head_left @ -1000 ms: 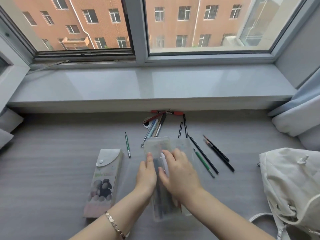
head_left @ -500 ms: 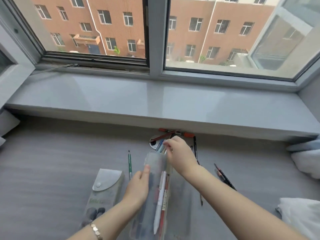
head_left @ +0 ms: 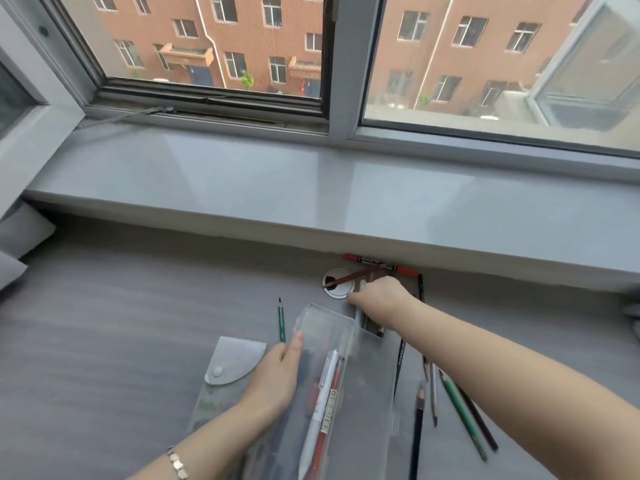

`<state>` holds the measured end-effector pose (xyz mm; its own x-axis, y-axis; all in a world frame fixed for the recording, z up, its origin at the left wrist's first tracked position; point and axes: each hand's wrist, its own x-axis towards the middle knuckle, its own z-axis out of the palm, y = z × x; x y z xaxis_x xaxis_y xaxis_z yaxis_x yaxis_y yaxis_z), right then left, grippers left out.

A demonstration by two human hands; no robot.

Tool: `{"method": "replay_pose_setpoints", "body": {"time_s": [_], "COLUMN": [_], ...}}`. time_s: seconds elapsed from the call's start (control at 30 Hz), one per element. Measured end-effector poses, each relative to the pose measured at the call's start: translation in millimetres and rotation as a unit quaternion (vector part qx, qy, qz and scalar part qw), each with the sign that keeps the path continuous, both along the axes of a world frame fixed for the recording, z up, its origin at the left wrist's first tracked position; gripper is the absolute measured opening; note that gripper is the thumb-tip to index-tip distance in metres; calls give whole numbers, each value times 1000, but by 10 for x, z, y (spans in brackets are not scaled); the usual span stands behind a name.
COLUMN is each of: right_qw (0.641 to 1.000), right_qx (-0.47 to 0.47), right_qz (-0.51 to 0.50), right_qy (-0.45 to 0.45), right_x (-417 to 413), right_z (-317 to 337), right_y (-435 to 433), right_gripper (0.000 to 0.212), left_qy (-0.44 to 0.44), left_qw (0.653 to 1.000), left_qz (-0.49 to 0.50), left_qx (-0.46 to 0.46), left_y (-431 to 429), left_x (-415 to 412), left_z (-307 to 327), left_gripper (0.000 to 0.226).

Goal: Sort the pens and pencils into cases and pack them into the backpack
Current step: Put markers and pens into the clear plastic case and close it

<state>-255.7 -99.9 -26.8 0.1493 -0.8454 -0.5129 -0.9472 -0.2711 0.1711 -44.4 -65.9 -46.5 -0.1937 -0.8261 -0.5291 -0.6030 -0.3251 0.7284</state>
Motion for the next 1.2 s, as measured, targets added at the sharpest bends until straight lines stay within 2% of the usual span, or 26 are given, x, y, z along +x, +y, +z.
{"method": "replay_pose_setpoints", "body": {"time_s": [0.13,0.27,0.37,0.43,0.53,0.63,0.7,0.73,0.77,0.83,0.87,0.93,1.0,1.03,1.07,1.1,1.13,1.2], "right_qw": [997,986,959,914,798,682,608,590,590,621,622,579,509,487,479,484,505,588], "right_qx": [-40,-92,-120,-163,-220,-172,-142,-136,-139,-169,-194,-237,-250,-240,-224,-207,-194,-173], "right_qz": [-46,-106,-195,-259,-366,-466,-504,-515,-517,-505,-500,-490,-473,-457,-441,-426,-413,-396], "right_qy": [-39,-90,-169,-266,-425,-537,-597,-607,-604,-574,-571,-608,-675,-705,-725,-736,-733,-684], "right_x": [-84,-267,-408,-478,-485,-475,-451,-426,-400,-348,-326,-267,-171,-93,6,122,241,447], "right_z": [-46,-45,-10,16,80,72,56,58,71,144,216,419,628,724,801,847,863,811], "right_y": [153,336,515,659,870,1038,1107,1125,1138,1135,1121,1099,1086,1089,1097,1109,1127,1167], "right_gripper": [46,39,41,40,43,59,56,52,47,35,30,26,26,27,27,27,27,26], "left_qy": [13,31,48,61,48,33,42,49,53,51,46,34,35,36,39,43,48,54], "left_qw": [1000,999,998,997,998,999,998,998,997,997,998,998,997,997,997,997,997,997], "left_qz": [25,36,32,31,25,24,31,35,40,48,50,60,72,74,70,64,59,57], "left_qx": [3,14,25,27,9,8,22,27,29,23,17,-3,-12,-13,-11,-7,-4,-7], "left_y": [44,85,105,124,170,208,240,248,262,280,292,317,347,367,388,411,434,476], "left_x": [48,109,128,124,118,103,74,57,39,27,27,27,16,2,-18,-43,-69,-113], "left_z": [10,-10,-13,8,28,39,43,43,51,49,50,66,83,99,113,121,134,182], "left_gripper": [47,44,37,34,39,42,37,36,36,38,42,53,56,55,55,56,57,56]}}
